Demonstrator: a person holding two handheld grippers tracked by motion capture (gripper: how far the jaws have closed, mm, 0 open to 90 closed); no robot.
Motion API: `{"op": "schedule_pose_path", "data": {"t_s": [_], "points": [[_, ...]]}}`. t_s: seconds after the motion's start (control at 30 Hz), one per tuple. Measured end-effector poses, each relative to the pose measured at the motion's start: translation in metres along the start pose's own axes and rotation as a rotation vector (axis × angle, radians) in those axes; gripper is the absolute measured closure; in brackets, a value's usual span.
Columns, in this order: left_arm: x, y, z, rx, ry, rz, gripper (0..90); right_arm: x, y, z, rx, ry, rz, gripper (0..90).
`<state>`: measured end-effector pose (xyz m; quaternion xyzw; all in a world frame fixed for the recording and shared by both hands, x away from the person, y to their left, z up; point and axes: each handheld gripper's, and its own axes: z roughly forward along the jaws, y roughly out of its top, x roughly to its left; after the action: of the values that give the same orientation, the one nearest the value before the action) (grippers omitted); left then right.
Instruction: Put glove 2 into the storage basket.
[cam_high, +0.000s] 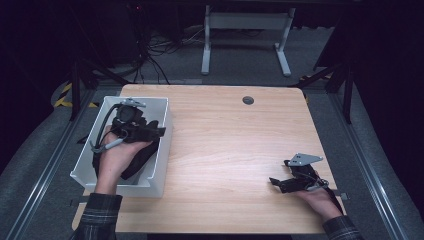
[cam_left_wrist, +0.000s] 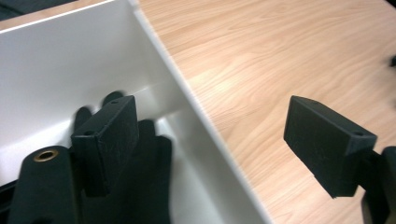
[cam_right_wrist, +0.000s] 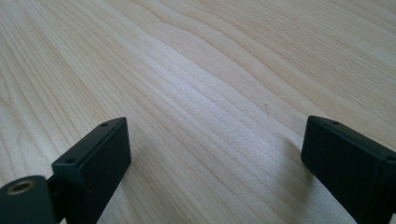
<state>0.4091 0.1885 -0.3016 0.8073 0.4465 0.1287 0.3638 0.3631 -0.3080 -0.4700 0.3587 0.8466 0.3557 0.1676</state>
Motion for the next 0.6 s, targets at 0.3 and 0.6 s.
{"op": "schedule_pose_path", "data": {"t_s": [0.3, 0.6], "points": [[-0.039, 0.009, 0.016, -0.016, -0.081, 0.082, 15.5, 0.000, 0.000, 0.000, -0.001, -0.001, -0.002, 8.5], [-0.071, 0.006, 0.037, -0.005, -0.134, 0.128, 14.2, 0.000, 0.000, 0.000, 0.000, 0.001, 0.001, 8.5]]}}
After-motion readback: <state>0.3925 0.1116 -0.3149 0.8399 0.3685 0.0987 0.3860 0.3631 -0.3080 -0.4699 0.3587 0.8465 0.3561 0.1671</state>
